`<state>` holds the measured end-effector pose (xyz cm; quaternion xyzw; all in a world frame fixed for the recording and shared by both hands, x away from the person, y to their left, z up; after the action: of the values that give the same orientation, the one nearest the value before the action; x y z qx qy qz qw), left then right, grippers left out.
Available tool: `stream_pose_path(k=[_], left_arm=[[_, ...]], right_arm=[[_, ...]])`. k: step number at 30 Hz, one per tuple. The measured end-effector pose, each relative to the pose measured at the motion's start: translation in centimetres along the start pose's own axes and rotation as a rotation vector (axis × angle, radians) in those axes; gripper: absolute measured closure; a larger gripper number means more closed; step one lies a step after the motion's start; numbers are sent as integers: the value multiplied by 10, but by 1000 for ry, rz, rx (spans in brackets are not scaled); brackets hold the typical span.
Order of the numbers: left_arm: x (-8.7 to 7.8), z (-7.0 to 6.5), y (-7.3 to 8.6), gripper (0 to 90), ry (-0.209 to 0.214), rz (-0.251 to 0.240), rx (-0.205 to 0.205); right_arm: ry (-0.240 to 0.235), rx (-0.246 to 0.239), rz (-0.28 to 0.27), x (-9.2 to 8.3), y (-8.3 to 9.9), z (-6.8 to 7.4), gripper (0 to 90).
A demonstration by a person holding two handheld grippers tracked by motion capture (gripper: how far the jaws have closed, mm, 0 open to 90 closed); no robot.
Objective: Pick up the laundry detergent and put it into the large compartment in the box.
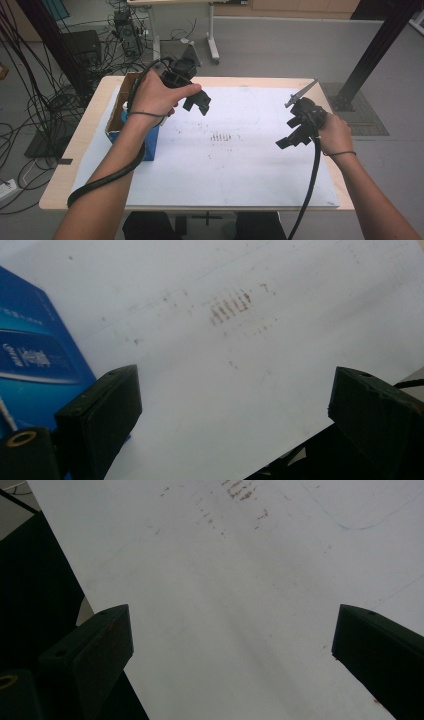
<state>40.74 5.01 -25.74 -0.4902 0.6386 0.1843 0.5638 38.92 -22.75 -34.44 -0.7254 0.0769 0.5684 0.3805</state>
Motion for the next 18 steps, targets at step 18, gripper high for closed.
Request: stream_pose_path(k=[18], left_arm=[[51, 2, 15, 78, 59, 58, 11]], right_arm=[[4, -12, -4, 0, -5, 0, 30]])
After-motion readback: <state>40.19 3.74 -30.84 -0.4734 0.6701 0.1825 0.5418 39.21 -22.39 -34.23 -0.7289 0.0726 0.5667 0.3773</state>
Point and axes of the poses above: each handheld gripper's, and its own axes: x roughly forward along the jaws, y roughly out of its underside, z roughly to its left, the point moved 7 cm from there along x, roughly forward along the jaws, and after that the axes turned 13 degrees about y, right-handed, at the moved point
